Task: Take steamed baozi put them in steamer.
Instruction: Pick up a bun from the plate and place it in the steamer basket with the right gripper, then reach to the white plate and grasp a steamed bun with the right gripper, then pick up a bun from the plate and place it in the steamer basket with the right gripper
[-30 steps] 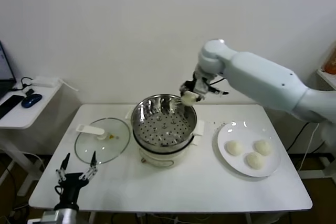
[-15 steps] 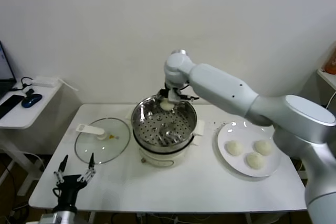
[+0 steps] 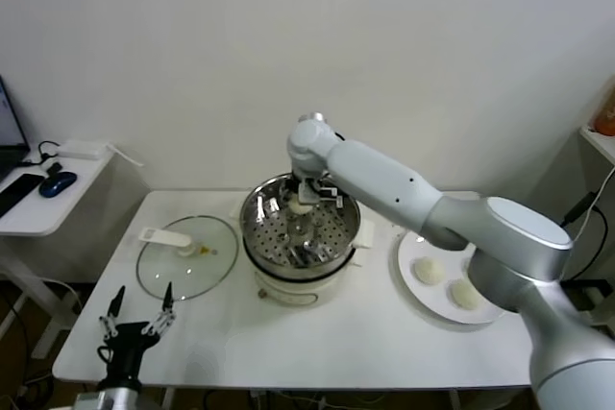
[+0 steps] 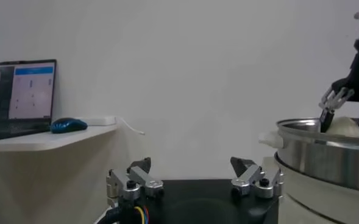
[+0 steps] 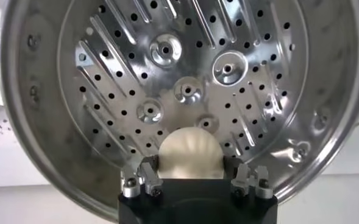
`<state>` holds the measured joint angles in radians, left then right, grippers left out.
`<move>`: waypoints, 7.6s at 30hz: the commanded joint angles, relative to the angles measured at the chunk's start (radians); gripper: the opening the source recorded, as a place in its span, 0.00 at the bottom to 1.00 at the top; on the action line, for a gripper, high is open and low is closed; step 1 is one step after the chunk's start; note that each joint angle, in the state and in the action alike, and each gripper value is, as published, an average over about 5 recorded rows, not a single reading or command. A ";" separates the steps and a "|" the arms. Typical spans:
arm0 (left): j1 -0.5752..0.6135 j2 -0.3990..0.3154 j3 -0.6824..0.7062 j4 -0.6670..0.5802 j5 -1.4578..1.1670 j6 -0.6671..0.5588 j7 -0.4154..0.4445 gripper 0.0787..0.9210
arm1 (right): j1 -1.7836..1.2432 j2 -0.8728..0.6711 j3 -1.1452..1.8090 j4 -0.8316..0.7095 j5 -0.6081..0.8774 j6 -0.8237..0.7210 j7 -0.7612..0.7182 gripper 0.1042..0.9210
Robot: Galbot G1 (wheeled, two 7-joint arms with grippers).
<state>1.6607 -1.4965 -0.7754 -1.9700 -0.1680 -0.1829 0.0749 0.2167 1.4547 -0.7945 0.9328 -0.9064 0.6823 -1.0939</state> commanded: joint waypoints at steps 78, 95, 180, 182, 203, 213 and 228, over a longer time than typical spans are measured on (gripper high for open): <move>0.042 -0.014 0.013 -0.055 0.002 0.009 -0.002 0.88 | -0.057 -0.682 -0.241 0.047 1.005 -0.754 -0.079 0.88; 0.044 -0.011 0.001 -0.050 -0.004 0.011 -0.006 0.88 | -0.161 -0.583 -0.169 -0.035 0.934 -0.718 -0.015 0.88; 0.050 -0.001 0.013 -0.064 0.022 0.014 -0.014 0.88 | 0.355 -0.174 -0.487 0.037 1.644 -0.941 0.020 0.69; 0.052 0.000 0.010 -0.065 0.020 0.014 -0.014 0.88 | 0.328 -0.134 -0.474 0.001 1.619 -0.939 0.017 0.69; 0.043 0.007 0.009 -0.043 0.018 0.012 -0.014 0.88 | 0.182 -0.006 -0.410 -0.168 1.488 -0.915 0.020 0.69; 0.043 0.010 0.007 -0.038 0.018 0.012 -0.015 0.88 | 0.168 0.009 -0.404 -0.189 1.475 -0.907 0.019 0.69; 0.044 0.008 0.007 -0.036 0.018 0.010 -0.016 0.88 | 0.150 0.024 -0.393 -0.201 1.457 -0.900 0.017 0.69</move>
<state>1.7025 -1.4877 -0.7678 -2.0070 -0.1501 -0.1717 0.0597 0.3742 1.4716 -1.1914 0.7394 0.5601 -0.2197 -1.0752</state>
